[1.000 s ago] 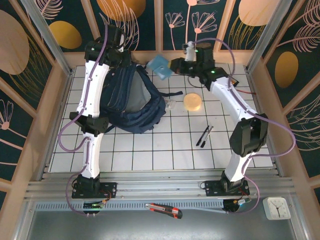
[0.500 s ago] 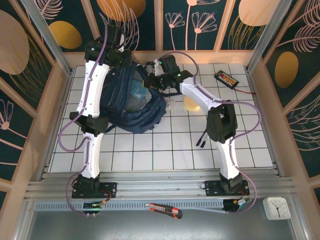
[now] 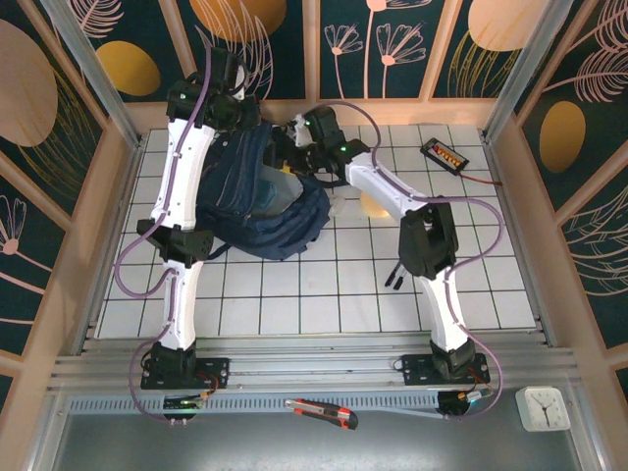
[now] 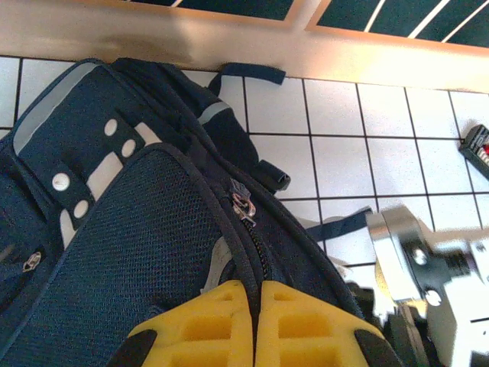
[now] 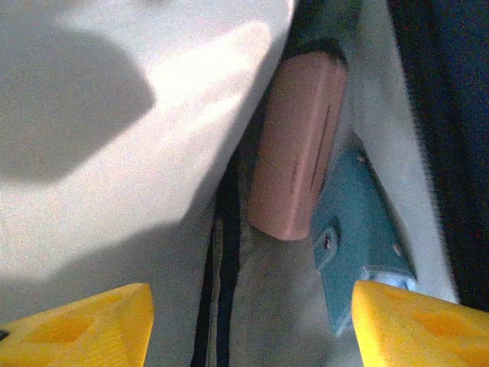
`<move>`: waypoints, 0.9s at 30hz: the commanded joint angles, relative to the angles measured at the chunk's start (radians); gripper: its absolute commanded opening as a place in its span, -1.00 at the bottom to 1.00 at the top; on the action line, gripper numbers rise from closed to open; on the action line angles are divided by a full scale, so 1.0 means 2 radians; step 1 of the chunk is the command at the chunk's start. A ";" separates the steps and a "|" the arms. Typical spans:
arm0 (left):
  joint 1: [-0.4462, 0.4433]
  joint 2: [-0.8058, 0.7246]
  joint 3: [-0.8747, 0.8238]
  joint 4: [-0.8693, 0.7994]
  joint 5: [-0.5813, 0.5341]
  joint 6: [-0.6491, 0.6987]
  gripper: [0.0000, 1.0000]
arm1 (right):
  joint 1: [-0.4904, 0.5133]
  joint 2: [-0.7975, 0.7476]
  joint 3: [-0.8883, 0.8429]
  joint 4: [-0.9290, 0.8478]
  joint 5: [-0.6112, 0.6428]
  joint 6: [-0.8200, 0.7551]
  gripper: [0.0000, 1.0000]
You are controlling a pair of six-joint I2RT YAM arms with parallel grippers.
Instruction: Pack the student bag
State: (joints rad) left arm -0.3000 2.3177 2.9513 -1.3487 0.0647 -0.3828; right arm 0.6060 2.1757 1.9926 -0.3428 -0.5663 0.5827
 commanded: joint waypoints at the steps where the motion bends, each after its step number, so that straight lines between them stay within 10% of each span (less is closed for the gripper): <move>1: -0.003 -0.007 0.029 0.079 0.023 -0.013 -1.00 | -0.001 -0.087 -0.064 -0.004 0.036 -0.012 0.40; 8: -0.003 0.000 0.028 0.090 0.027 -0.016 -1.00 | 0.021 -0.195 -0.232 0.118 -0.009 0.000 0.93; 15: -0.007 0.005 0.029 0.091 0.034 -0.017 -1.00 | 0.065 -0.095 -0.111 0.096 -0.004 -0.023 0.93; 22: -0.008 -0.002 0.029 0.086 0.028 -0.015 -1.00 | 0.064 -0.012 0.009 0.040 0.065 -0.025 0.83; 27: -0.008 -0.003 0.029 0.077 0.026 -0.016 -1.00 | 0.058 0.000 0.028 0.043 0.064 -0.018 0.33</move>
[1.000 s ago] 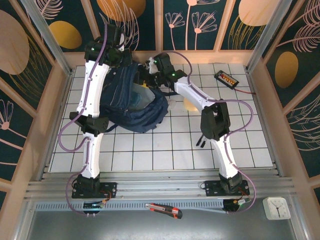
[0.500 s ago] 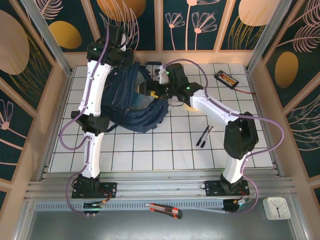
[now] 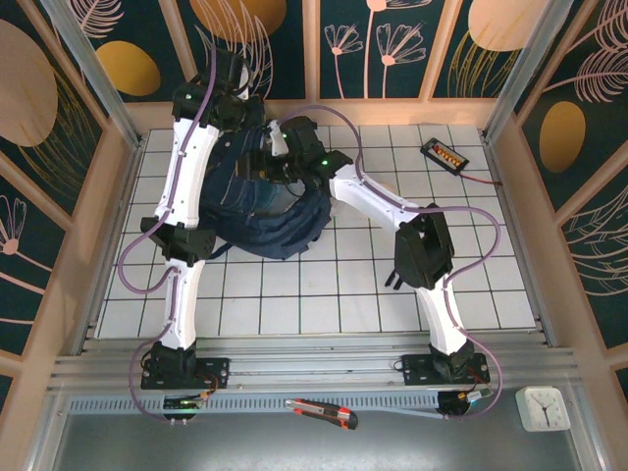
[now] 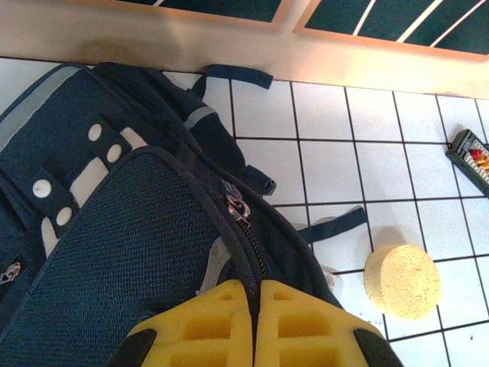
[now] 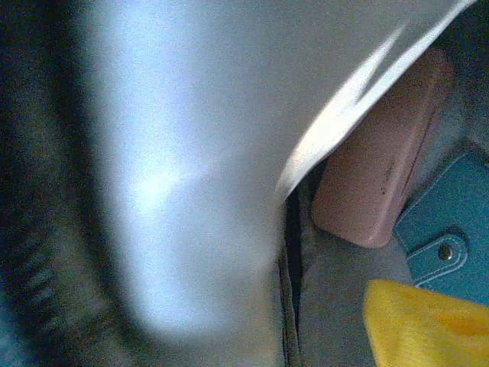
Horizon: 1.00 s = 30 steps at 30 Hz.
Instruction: Pack the student bag
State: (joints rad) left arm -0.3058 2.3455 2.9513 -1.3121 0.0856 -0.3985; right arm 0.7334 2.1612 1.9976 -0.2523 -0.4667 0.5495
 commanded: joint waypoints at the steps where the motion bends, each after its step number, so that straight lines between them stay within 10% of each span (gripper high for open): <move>1: -0.005 -0.018 0.029 0.058 0.013 -0.007 -1.00 | -0.006 0.007 0.025 -0.001 0.014 -0.001 0.23; 5: -0.004 -0.027 0.029 0.056 -0.009 -0.006 -0.88 | -0.009 0.001 0.024 -0.001 0.010 -0.001 -0.46; 12: 0.003 -0.063 0.029 0.001 -0.075 -0.012 0.94 | -0.023 -0.021 0.015 0.015 -0.017 0.023 -0.67; 21: 0.024 -0.123 -0.020 -0.036 -0.076 -0.065 0.98 | -0.059 -0.057 -0.006 0.045 -0.066 0.077 -0.70; 26: 0.025 -0.221 -0.289 -0.030 -0.194 -0.024 0.98 | -0.069 -0.068 -0.015 0.054 -0.081 0.083 -0.70; 30: 0.031 -0.336 -0.505 0.064 -0.179 -0.042 0.98 | -0.069 -0.072 -0.032 0.074 -0.096 0.088 -0.71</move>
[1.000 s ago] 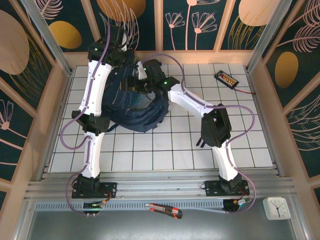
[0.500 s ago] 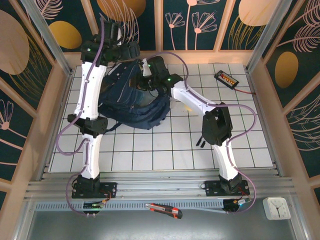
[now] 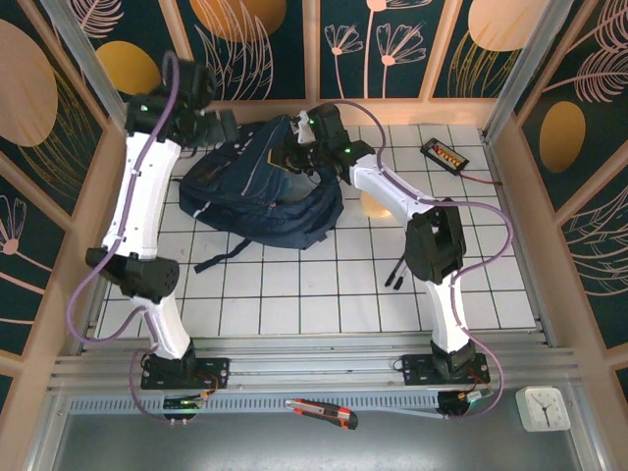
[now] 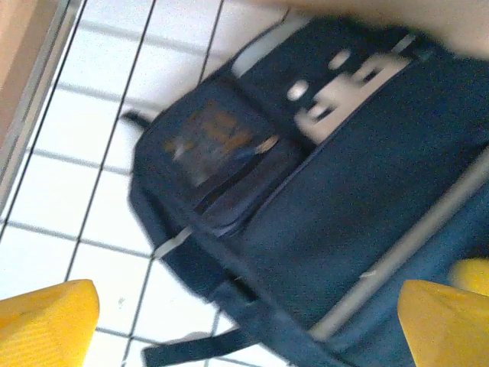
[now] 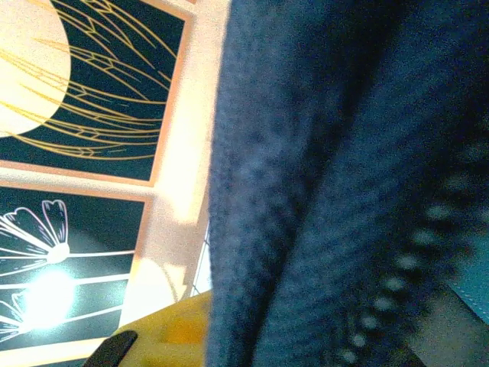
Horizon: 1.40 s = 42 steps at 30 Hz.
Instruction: Pack the student bag
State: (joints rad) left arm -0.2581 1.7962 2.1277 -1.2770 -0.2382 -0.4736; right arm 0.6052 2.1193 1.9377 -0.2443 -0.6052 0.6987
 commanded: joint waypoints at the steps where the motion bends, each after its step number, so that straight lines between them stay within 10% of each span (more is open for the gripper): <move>1: 0.014 -0.086 -0.136 0.077 0.014 -0.017 0.98 | -0.004 -0.051 -0.005 0.074 -0.030 0.016 -0.71; 8: 0.076 -0.260 -0.469 0.429 0.278 -0.250 0.97 | 0.001 -0.056 -0.013 0.073 -0.039 0.017 -0.71; 14: 0.085 -0.334 -0.697 0.751 0.320 -0.495 0.97 | 0.006 -0.064 -0.011 0.054 -0.035 0.009 -0.72; 24: 0.085 -0.310 -0.744 0.875 0.340 -0.572 0.48 | 0.026 -0.062 0.006 0.032 -0.022 0.006 -0.72; 42: 0.085 -0.289 -0.758 0.841 0.381 -0.582 0.45 | 0.036 -0.065 0.004 0.034 -0.015 0.007 -0.73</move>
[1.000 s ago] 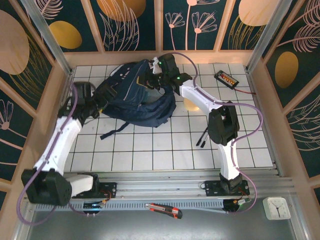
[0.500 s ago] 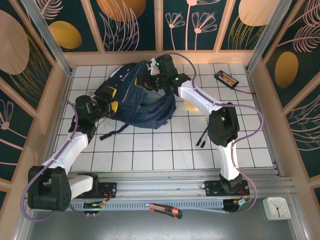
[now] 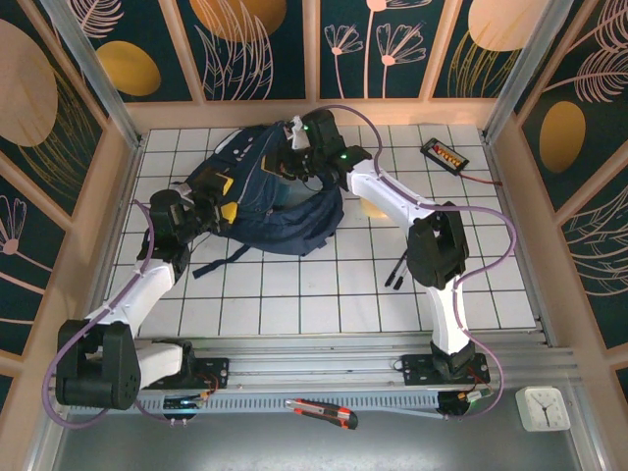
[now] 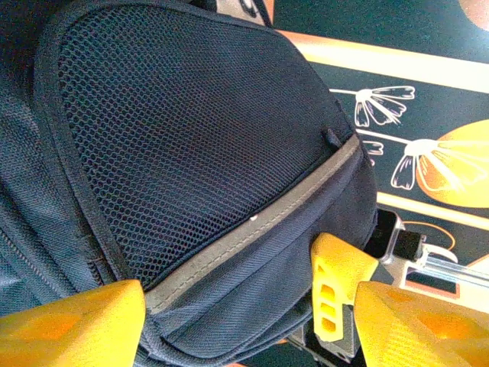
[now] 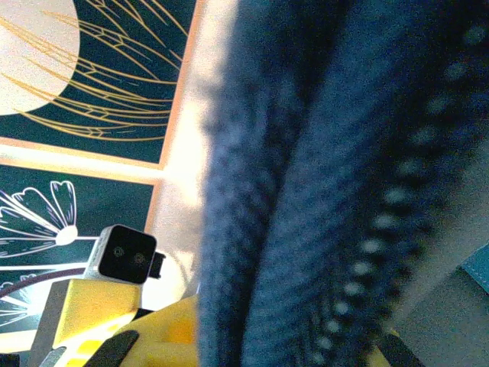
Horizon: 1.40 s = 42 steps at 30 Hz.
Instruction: Pack the student bag
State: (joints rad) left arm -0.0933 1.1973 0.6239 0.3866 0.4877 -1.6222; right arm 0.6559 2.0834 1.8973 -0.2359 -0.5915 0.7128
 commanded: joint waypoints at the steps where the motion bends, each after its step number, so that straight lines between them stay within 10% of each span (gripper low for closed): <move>1: 0.002 0.017 -0.005 0.013 0.018 -0.008 0.45 | 0.011 -0.047 0.025 0.031 -0.023 0.000 -0.73; 42: 0.002 -0.031 -0.013 -0.007 0.059 -0.035 0.54 | 0.021 0.006 0.082 0.009 -0.011 -0.004 -0.74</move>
State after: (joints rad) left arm -0.0921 1.1652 0.5705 0.3553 0.5735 -1.6573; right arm 0.6807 2.1143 2.0098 -0.3050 -0.5728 0.7132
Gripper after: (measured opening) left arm 0.770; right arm 0.133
